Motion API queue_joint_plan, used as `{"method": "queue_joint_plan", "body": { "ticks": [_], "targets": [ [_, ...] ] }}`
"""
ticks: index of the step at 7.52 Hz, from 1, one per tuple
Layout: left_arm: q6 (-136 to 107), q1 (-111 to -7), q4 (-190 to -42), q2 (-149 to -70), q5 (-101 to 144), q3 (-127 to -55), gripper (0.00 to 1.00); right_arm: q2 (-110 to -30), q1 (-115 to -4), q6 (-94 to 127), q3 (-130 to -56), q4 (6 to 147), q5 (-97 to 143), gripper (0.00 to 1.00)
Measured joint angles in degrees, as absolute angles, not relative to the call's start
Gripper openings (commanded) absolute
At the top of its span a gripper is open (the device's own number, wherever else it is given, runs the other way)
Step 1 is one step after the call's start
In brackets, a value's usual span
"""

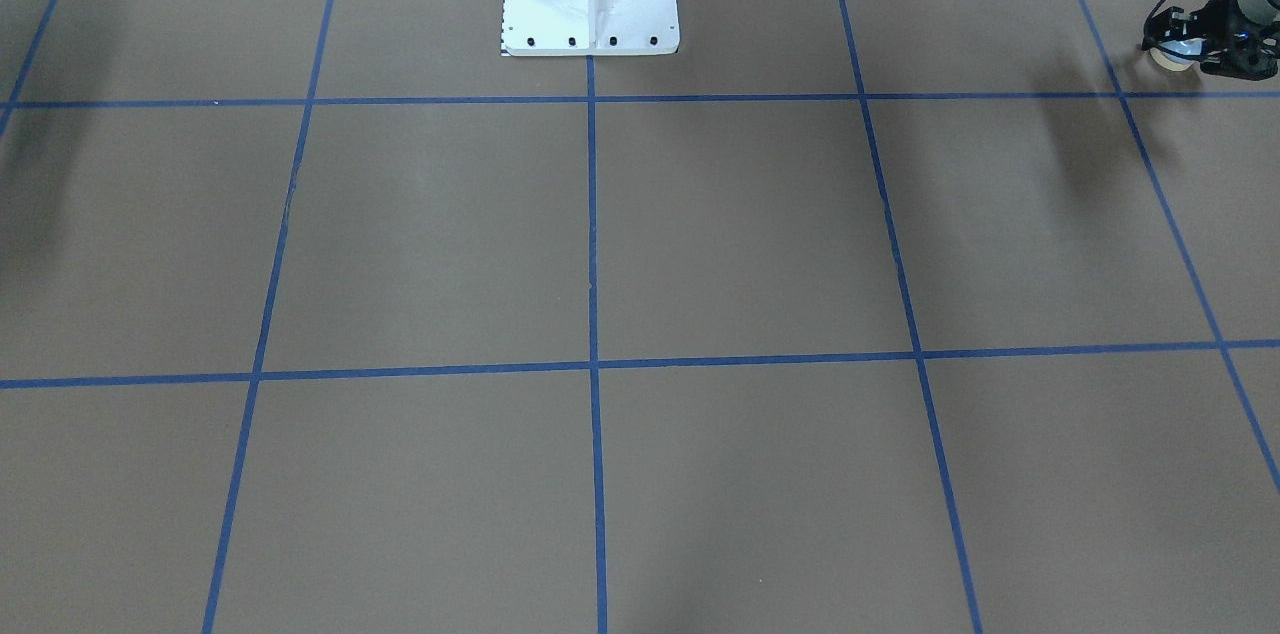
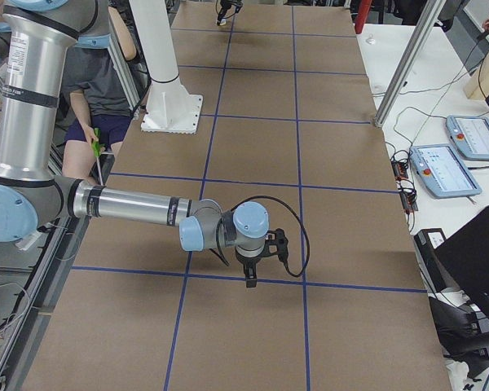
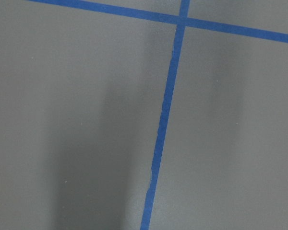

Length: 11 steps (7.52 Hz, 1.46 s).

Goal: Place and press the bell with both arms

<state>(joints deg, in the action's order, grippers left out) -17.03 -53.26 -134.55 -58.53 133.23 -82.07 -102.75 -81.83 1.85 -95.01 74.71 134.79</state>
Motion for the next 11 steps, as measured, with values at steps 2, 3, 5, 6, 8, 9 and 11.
{"method": "queue_joint_plan", "body": {
  "ticks": [2, 3, 5, 6, 8, 9, 11],
  "targets": [
    [-17.0, -53.4, -135.3, -58.5, 133.8, -82.7, 0.31, -102.7, -81.8, 1.8, -95.0, 74.7, 134.9, 1.0],
    [-17.1, -53.5, -136.1, -58.4, 135.4, -83.2, 0.28, -102.7, -81.7, 1.8, -95.0, 74.7, 134.9, 1.0],
    [-17.1, -53.8, -136.6, -58.4, 138.0, -85.3, 0.28, -102.6, -81.6, 1.8, -95.0, 74.7, 135.0, 1.0],
    [-17.2, -53.9, -136.5, -58.5, 138.7, -86.7, 0.28, -102.5, -81.6, 1.8, -95.0, 74.7, 135.0, 1.0],
    [-17.3, -55.0, -136.4, -58.9, 139.4, -88.4, 0.26, -102.4, -81.6, 1.8, -95.0, 74.6, 134.9, 1.0],
    [-17.3, -56.5, -136.3, -59.7, 139.3, -88.7, 0.24, -102.4, -81.6, 1.8, -95.0, 74.4, 134.9, 1.0],
    [-17.4, -59.8, -135.2, -63.7, 139.1, -88.9, 0.23, -102.3, -81.6, 1.9, -95.1, 74.2, 134.9, 1.0]
  ]
}}
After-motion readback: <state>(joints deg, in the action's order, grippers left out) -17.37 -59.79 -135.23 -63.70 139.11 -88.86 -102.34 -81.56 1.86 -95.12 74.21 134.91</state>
